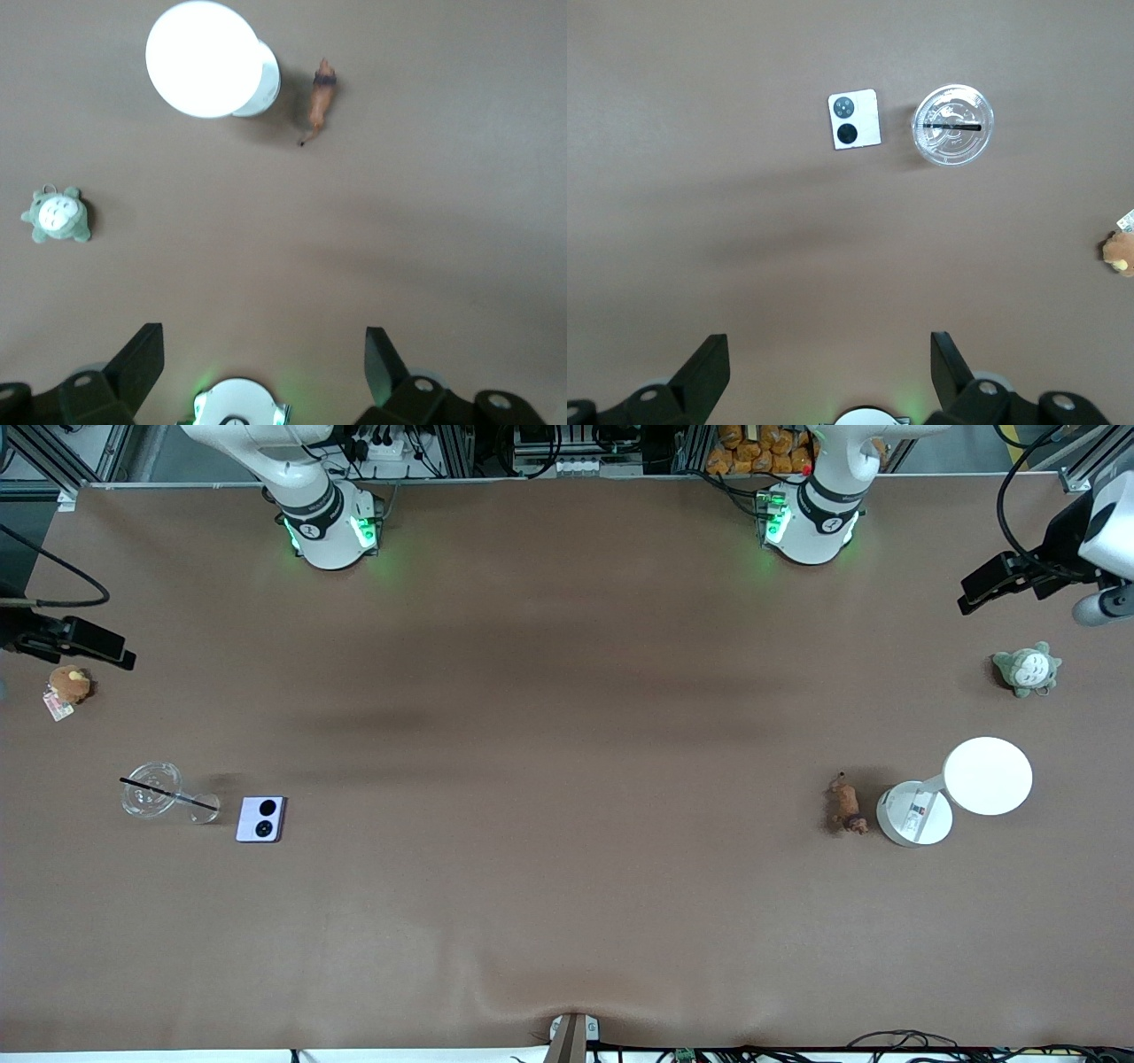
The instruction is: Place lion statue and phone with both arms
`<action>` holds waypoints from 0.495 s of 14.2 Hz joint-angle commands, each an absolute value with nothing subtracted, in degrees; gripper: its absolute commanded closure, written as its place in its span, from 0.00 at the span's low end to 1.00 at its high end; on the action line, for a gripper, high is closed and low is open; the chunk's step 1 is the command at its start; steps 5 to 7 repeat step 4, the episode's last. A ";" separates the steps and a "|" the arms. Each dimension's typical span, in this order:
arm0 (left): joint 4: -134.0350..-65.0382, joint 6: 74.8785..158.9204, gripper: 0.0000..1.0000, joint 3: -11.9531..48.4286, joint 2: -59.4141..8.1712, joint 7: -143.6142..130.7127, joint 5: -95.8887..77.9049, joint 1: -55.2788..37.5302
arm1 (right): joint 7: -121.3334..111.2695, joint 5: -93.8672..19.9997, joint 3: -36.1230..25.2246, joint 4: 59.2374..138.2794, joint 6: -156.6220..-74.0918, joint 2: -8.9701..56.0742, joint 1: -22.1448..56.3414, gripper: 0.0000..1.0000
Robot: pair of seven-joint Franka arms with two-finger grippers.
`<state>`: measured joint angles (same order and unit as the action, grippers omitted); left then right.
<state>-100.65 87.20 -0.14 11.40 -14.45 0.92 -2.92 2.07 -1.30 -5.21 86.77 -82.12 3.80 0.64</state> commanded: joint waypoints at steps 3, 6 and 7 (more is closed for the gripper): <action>-100.20 88.42 0.00 -0.18 12.57 -12.92 0.88 -2.99 | 2.64 -0.62 -4.57 85.96 -82.18 6.24 0.70 0.00; -99.76 88.07 0.00 -0.09 12.39 -13.01 0.97 -3.08 | 2.64 -0.62 -4.57 86.04 -82.18 6.33 0.79 0.00; -99.76 88.07 0.00 -0.09 12.39 -13.01 0.97 -3.08 | 2.64 -0.62 -4.57 86.04 -82.18 6.33 0.79 0.00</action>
